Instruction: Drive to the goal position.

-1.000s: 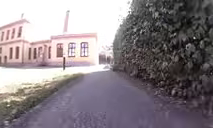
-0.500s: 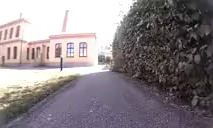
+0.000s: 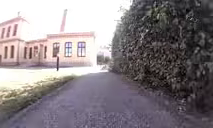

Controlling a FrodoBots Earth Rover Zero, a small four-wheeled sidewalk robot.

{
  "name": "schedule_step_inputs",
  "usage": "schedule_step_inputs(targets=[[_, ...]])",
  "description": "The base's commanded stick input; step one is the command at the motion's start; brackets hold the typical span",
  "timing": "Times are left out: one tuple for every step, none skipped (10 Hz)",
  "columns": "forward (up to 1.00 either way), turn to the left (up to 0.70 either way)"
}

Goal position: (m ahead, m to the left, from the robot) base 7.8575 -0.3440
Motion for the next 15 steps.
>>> schedule_step_inputs(targets=[[0.7, 0.0], [0.7, 0.0], [0.7, 0.0], [0.7, 0.0], [0.7, 0.0], [0.7, 0.0], [0.7, 0.0], [0.7, 0.0], [0.7, 0.0], [0.7, 0.0], [0.7, 0.0], [0.7, 0.0], [0.7, 0.0], [0.7, 0.0], [0.7, 0.0]])
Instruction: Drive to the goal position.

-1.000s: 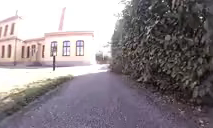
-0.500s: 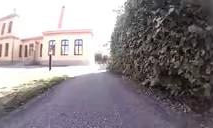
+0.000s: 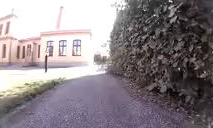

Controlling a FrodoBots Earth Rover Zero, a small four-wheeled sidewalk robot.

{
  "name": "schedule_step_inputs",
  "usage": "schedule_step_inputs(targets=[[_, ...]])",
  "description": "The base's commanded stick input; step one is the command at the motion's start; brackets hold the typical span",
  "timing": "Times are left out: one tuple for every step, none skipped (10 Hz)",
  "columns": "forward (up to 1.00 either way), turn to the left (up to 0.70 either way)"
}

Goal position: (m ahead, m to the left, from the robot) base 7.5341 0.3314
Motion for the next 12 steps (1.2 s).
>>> schedule_step_inputs(targets=[[0.7, 0.0], [0.7, 0.0], [0.7, 0.0], [0.7, 0.0], [0.7, 0.0], [0.7, 0.0], [0.7, 0.0], [0.7, 0.0], [0.7, 0.0], [0.7, 0.0], [0.7, 0.0], [0.7, 0.0]])
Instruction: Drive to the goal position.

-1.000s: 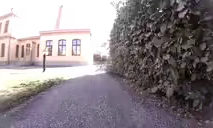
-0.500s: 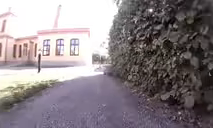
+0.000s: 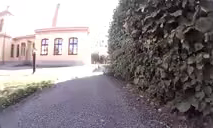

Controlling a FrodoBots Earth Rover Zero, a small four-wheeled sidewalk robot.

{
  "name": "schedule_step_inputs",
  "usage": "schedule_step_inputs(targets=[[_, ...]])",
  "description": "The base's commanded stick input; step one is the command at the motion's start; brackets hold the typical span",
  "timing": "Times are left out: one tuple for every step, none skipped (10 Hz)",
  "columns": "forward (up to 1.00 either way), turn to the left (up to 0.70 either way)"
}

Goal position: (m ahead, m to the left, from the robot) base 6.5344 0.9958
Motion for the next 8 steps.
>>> schedule_step_inputs(targets=[[0.7, 0.0], [0.7, 0.0], [0.7, 0.0], [0.7, 0.0], [0.7, 0.0], [0.7, 0.0], [0.7, 0.17], [0.7, 0.35]])
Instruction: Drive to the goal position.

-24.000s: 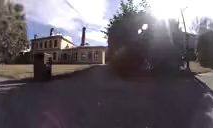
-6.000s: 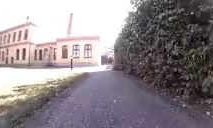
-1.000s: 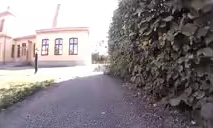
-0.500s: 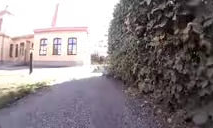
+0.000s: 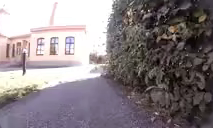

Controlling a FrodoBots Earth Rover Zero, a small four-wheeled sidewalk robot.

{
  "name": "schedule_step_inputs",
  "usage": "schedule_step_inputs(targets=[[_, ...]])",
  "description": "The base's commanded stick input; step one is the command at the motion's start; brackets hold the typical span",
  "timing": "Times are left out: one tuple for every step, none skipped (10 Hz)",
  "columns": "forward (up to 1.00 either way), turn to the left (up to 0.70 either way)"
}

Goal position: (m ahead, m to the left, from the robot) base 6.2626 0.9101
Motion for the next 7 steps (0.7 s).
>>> schedule_step_inputs(targets=[[0.7, 0.35], [0.7, 0.35], [0.7, 0.35], [0.7, 0.35], [0.7, 0.35], [0.7, 0.35], [0.7, 0.35]])
